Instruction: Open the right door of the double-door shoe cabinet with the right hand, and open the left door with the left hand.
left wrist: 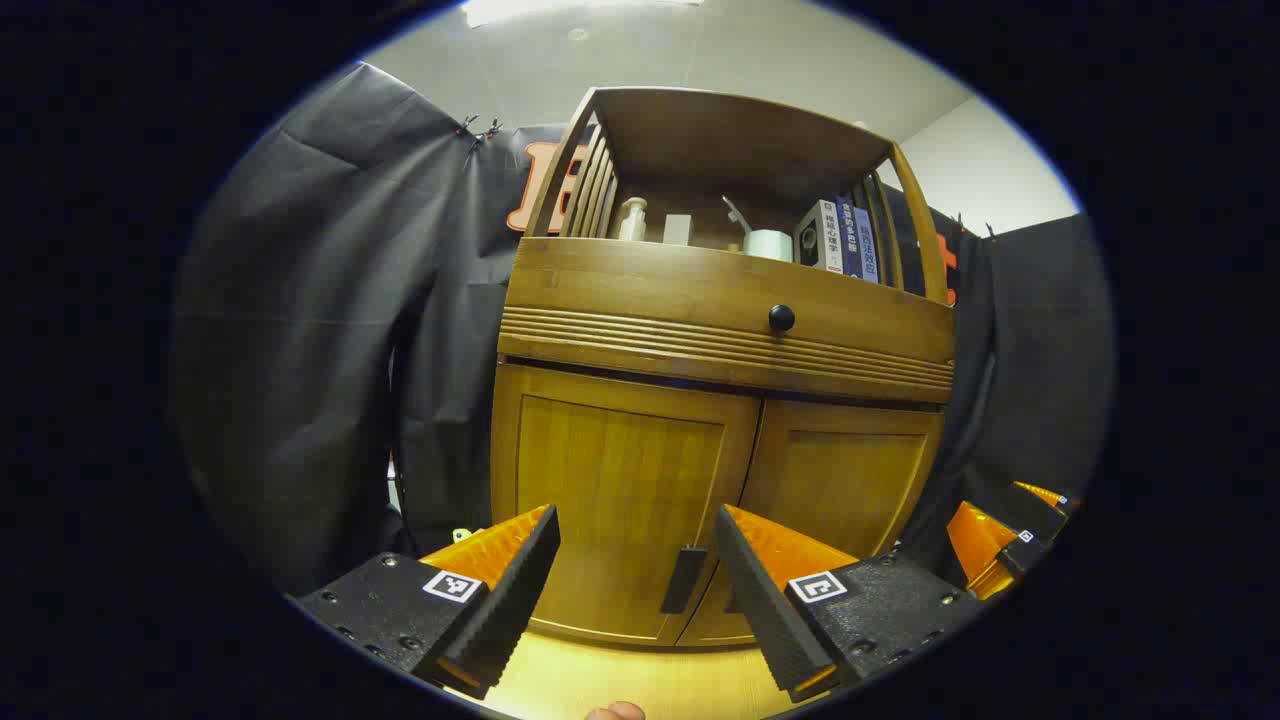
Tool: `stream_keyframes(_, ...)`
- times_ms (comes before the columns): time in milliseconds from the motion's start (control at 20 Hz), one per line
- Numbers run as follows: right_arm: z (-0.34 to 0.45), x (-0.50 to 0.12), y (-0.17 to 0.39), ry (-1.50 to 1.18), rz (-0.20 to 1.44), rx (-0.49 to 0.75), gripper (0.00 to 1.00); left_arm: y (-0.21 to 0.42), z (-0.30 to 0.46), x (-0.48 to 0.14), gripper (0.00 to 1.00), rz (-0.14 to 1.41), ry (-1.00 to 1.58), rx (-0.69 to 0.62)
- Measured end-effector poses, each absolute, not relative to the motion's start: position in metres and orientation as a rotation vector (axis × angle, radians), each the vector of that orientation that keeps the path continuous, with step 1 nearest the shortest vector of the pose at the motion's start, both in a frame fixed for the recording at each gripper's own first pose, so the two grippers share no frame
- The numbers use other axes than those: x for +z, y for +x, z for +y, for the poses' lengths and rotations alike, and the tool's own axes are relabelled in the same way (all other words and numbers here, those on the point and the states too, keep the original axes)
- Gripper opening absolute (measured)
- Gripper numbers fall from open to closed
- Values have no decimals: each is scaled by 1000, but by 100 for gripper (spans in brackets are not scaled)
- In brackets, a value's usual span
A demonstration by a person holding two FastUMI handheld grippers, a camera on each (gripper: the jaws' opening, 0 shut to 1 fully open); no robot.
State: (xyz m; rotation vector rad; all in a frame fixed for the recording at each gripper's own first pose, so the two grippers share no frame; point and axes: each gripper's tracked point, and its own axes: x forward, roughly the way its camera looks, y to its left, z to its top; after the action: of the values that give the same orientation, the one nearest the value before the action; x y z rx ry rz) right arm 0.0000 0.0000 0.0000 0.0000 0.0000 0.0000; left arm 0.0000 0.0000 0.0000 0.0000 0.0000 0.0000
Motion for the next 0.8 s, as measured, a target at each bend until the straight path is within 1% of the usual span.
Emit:
stream_keyframes(50, 2, -2, 1, 0, 6, 8, 98, 0, 3, 0, 92, -1, 1, 8)
stream_keyframes(100, 4, -4, 2, -1, 12, 15, 94, -1, 4, 0, 92, -3, 1, 14)
stream_keyframes(150, 6, -4, 3, -2, 12, 19, 98, -1, 6, 0, 92, -4, 2, 20)
stream_keyframes(200, 7, -3, 4, -2, 9, 23, 94, -1, 8, 0, 92, -6, 2, 24)
stream_keyframes(300, 12, -2, 4, -2, 4, 32, 94, -1, 11, 1, 92, -10, 3, 30)
stream_keyframes(350, 13, -1, 5, -2, 2, 37, 98, -1, 11, 1, 92, -12, 2, 30)
stream_keyframes(400, 15, -1, 4, -2, 0, 41, 94, -1, 12, 1, 92, -8, 3, 33)
stream_keyframes(500, 18, 1, 4, -4, -4, 46, 94, -1, 11, -1, 92, -3, 7, 27)
stream_keyframes(550, 19, 2, 5, -4, -7, 48, 98, -2, 11, -1, 92, -3, 10, 23)
stream_keyframes(800, 28, 1, 5, -1, -8, 64, 98, 1, 9, 3, 92, -9, 15, 15)
